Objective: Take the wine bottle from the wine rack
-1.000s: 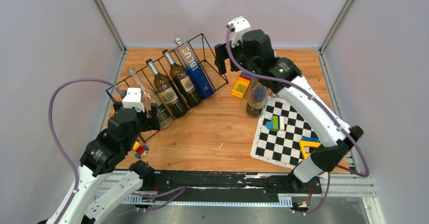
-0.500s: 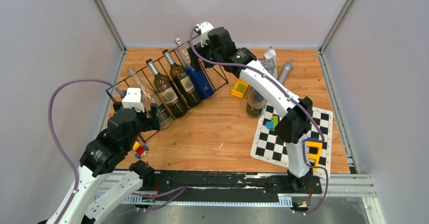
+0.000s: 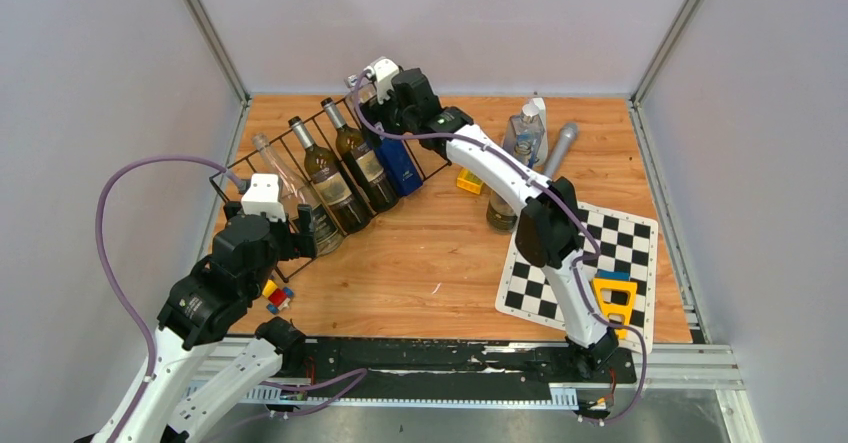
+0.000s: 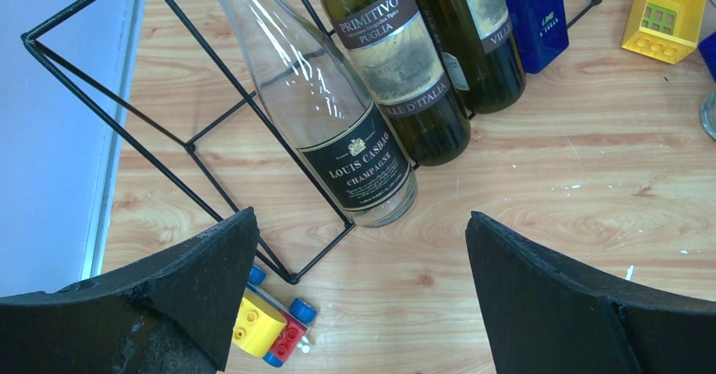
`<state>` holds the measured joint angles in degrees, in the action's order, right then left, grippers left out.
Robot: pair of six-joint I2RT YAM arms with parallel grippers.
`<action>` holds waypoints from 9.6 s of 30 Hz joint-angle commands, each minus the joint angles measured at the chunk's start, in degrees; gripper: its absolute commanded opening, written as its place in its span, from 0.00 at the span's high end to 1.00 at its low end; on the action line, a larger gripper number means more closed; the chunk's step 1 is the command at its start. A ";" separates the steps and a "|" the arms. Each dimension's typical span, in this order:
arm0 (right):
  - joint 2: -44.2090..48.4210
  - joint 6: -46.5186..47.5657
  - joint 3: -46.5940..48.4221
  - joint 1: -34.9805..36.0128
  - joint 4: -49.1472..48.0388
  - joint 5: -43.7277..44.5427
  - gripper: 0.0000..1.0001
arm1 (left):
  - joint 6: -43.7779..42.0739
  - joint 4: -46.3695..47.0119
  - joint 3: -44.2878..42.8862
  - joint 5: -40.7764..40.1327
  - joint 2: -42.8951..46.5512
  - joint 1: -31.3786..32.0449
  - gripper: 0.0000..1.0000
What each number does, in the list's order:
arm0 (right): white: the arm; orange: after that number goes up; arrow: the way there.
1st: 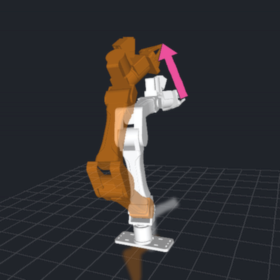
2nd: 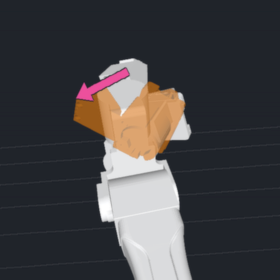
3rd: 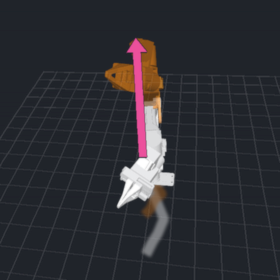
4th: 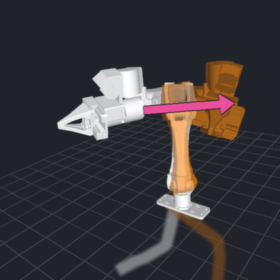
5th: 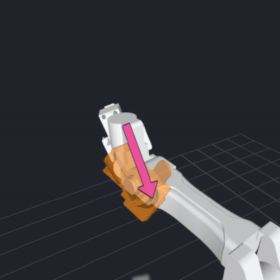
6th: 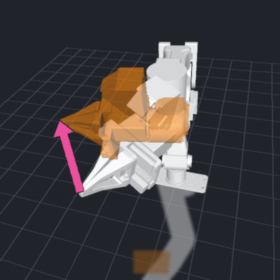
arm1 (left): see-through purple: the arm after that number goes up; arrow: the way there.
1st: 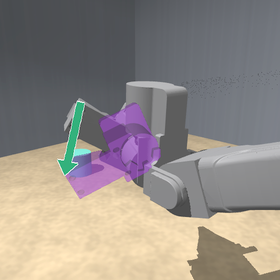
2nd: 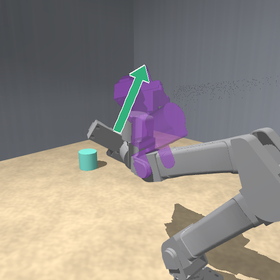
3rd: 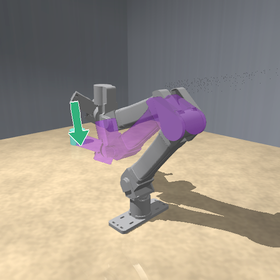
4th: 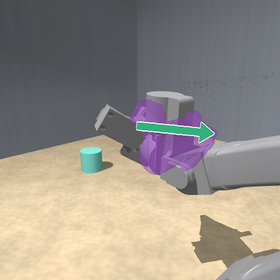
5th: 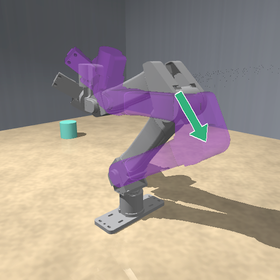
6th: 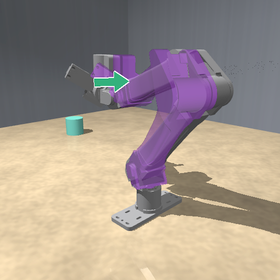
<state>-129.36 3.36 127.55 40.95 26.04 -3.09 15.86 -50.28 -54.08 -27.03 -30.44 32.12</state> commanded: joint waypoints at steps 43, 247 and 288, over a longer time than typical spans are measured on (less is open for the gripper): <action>-3.47 0.44 0.46 -1.81 -19.88 -6.92 0.77 | -1.03 2.47 0.36 -0.30 0.55 -0.21 0.00; 58.85 -8.86 -30.75 7.32 20.90 13.52 0.04 | -4.41 9.33 -20.29 5.32 -25.01 -1.22 0.00; -6.47 -6.64 5.23 4.86 -7.18 -0.29 0.12 | -2.08 11.28 -10.26 5.86 -13.90 -4.33 0.00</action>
<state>-134.10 -4.32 130.78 45.93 25.34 -3.01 10.37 -41.25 -62.46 -25.41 -43.44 28.95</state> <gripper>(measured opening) 0.896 1.000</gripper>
